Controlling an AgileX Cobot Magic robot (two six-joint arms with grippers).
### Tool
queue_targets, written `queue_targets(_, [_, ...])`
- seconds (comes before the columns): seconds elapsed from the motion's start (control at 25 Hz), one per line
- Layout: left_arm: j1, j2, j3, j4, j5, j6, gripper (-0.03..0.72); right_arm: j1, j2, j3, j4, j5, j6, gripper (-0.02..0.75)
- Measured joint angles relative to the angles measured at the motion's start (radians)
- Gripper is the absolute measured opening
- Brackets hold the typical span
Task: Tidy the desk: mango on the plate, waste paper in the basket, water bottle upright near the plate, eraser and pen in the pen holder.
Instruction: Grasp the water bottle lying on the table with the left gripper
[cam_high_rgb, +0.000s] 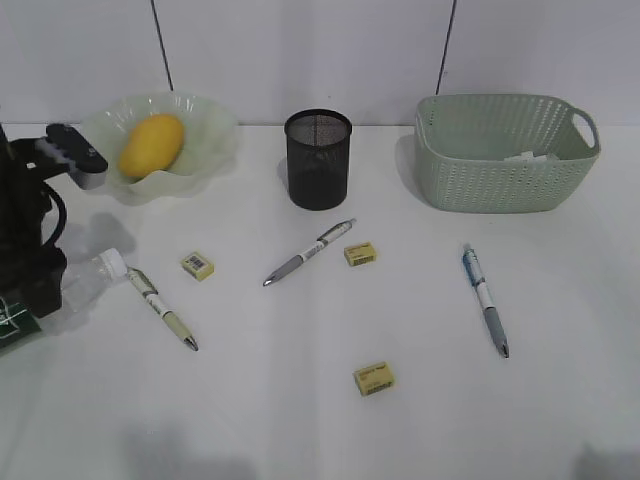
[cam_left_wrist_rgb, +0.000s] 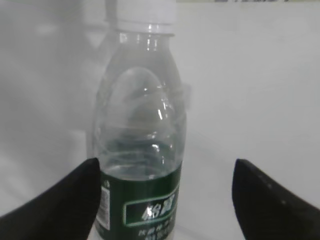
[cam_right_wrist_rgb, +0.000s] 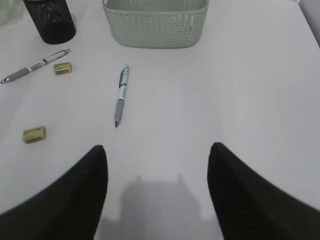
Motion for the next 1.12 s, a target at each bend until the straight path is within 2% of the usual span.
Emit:
queue_targets(0.36, [0.055, 0.07, -0.006, 0.016, -0.032, 0.046, 0.613, 0.0, 0.0, 0.0, 0.002, 0.0, 0.001, 0.498])
queue_targets(0.56, [0.057, 0.113, -0.008, -0.003, -0.064, 0.095, 0.606, 0.0, 0.0, 0.0, 0.003, 0.0, 0.001, 0.498])
queue_targets(0.96, [0.057, 0.186, -0.009, 0.0, -0.12, 0.107, 0.575, 0.0, 0.0, 0.0, 0.004, 0.0, 0.001, 0.498])
queue_targets(1.12, [0.057, 0.191, -0.011, 0.0, -0.131, 0.108, 0.502, 0.0, 0.0, 0.0, 0.005, 0.0, 0.001, 0.498])
